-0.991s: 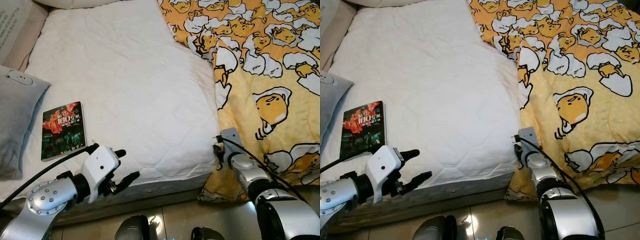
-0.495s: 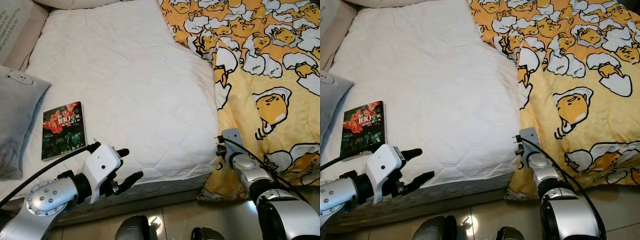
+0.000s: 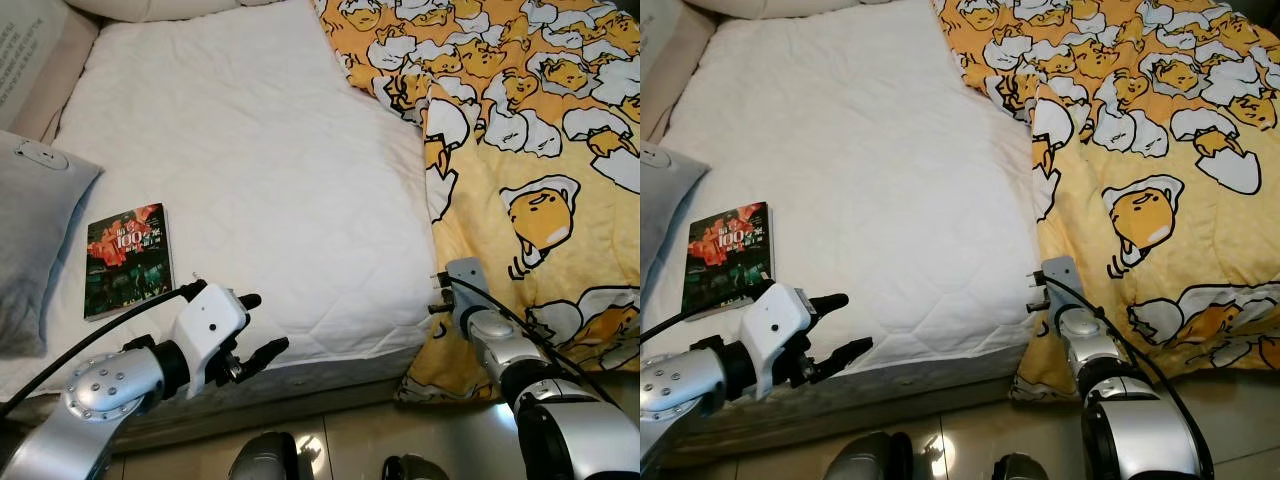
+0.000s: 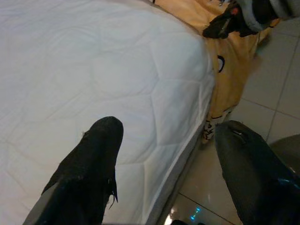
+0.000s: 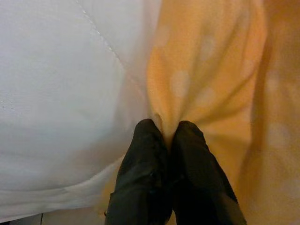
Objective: Clean up the room
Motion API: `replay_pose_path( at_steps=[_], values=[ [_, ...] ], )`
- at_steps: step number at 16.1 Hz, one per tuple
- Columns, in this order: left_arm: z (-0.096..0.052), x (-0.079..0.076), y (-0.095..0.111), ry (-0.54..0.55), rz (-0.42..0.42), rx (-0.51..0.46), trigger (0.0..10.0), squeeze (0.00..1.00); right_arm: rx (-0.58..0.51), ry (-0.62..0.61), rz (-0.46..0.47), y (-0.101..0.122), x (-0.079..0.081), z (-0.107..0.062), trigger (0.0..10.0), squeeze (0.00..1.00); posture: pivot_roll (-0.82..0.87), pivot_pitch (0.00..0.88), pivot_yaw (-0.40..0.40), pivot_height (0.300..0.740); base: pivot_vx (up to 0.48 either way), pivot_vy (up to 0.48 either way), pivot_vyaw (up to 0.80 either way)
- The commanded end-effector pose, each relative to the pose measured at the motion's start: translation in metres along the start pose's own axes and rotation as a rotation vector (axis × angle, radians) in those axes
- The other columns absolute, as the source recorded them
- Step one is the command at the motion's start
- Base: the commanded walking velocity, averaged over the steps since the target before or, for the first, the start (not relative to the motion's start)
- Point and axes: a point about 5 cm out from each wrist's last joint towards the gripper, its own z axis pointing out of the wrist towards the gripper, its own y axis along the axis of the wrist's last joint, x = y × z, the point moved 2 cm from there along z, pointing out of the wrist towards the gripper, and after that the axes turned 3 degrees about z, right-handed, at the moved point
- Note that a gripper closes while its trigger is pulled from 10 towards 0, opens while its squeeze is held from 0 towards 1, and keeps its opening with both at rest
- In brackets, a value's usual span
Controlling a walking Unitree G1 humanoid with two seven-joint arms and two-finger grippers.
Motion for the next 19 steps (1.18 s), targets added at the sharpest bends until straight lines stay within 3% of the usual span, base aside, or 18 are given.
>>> replay_pose_path(
  at_steps=[1,5,8,11,13,16,17,18,19],
  values=[
    [0.004,0.000,-0.006,0.005,0.005,0.015,10.0,0.00,0.012,0.033,0.010,-0.008,0.007,-0.001,0.0,0.00,0.14,0.038,0.040,0.740,0.000,0.000,0.00],
    [0.016,0.006,-0.018,0.020,-0.012,0.010,10.0,0.00,-0.017,0.219,-0.091,-0.011,0.023,-0.004,0.0,0.00,0.06,0.000,0.068,0.740,0.000,0.000,0.00],
    [0.027,0.005,-0.022,-0.002,-0.009,-0.018,10.0,0.00,-0.007,0.460,-0.204,-0.041,0.028,-0.021,0.0,0.00,-0.03,0.000,0.097,0.740,0.000,0.000,0.00],
    [0.049,0.005,-0.012,-0.014,0.017,-0.058,10.0,0.00,-0.023,0.595,-0.272,-0.053,0.028,-0.040,0.0,0.00,-0.05,0.000,0.099,0.740,0.000,0.000,0.00],
    [0.052,0.005,-0.010,-0.016,0.020,-0.067,10.0,0.00,-0.028,0.608,-0.279,-0.054,0.028,-0.043,0.0,0.00,-0.05,0.000,0.097,0.740,0.000,0.000,0.00],
    [0.054,0.008,-0.010,-0.009,0.028,-0.074,10.0,0.00,-0.061,0.592,-0.216,-0.051,0.033,-0.050,0.0,0.00,-0.05,0.000,0.092,0.740,0.000,0.000,0.00],
    [0.055,0.009,-0.011,-0.008,0.030,-0.076,10.0,0.00,-0.055,0.594,-0.228,-0.052,0.038,-0.051,10.0,0.00,-0.05,0.000,0.091,0.740,0.000,0.000,0.00],
    [0.056,0.009,-0.010,-0.006,0.031,-0.077,10.0,0.00,-0.043,0.592,-0.239,-0.053,0.041,-0.051,10.0,0.00,-0.04,0.000,0.091,0.740,0.000,0.000,0.00],
    [0.057,0.010,-0.010,-0.005,0.032,-0.079,10.0,0.00,-0.028,0.592,-0.219,-0.054,0.042,-0.050,10.0,0.73,-0.04,0.000,0.089,0.740,0.000,0.000,0.00]
  ],
)
